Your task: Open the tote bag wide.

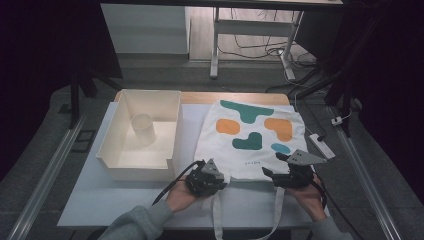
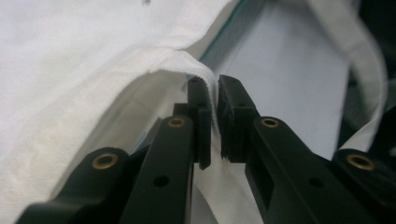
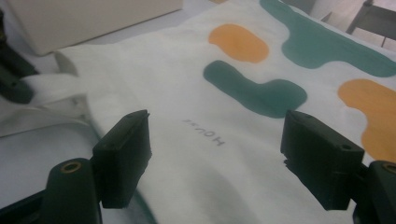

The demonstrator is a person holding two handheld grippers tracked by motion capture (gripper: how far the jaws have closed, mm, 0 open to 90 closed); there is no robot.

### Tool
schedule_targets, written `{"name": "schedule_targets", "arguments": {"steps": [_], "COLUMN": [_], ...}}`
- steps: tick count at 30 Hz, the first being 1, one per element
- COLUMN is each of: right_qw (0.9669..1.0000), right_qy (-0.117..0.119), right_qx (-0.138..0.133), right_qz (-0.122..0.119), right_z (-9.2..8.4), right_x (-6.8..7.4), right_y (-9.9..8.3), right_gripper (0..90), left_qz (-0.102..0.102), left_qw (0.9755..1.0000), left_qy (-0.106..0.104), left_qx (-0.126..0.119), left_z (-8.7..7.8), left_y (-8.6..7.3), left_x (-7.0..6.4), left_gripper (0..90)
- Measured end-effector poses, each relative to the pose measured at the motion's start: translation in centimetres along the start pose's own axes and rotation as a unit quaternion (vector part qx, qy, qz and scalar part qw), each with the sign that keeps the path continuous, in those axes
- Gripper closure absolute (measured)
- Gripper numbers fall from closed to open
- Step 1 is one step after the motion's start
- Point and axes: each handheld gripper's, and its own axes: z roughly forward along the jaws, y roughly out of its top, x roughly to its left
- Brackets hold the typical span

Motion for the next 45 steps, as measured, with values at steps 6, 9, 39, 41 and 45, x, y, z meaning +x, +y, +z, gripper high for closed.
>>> {"name": "schedule_targets", "arguments": {"steps": [6,9,39,41,45], "right_qw": [0.9976,0.9928,0.9592,0.9596,0.9653], "right_qy": [0.066,0.111,0.23,0.23,0.209], "right_qx": [0.013,0.029,0.139,0.135,0.121], "right_qz": [-0.018,-0.036,-0.089,-0.089,-0.1], "right_z": [-0.5,-0.3,4.4,4.3,3.5], "right_x": [3.6,6.1,15.4,15.3,14.5], "right_y": [1.1,1.2,-0.4,-0.4,0.2], "right_gripper": [26.9,28.7,88.6,89.0,89.7], "left_qz": [-0.033,-0.049,-0.076,-0.074,-0.072], "left_qw": [0.9985,0.997,0.9937,0.9938,0.9937], "left_qy": [-0.016,-0.021,-0.016,-0.013,-0.013], "left_qx": [-0.04,-0.055,-0.081,-0.081,-0.084], "left_z": [-1.2,-1.3,-1.1,-1.2,-1.6], "left_y": [0.2,0.3,1.4,1.3,1.1], "left_x": [1.1,1.6,3.4,3.4,3.5], "left_gripper": [85.3,85.6,85.0,84.8,80.8]}}
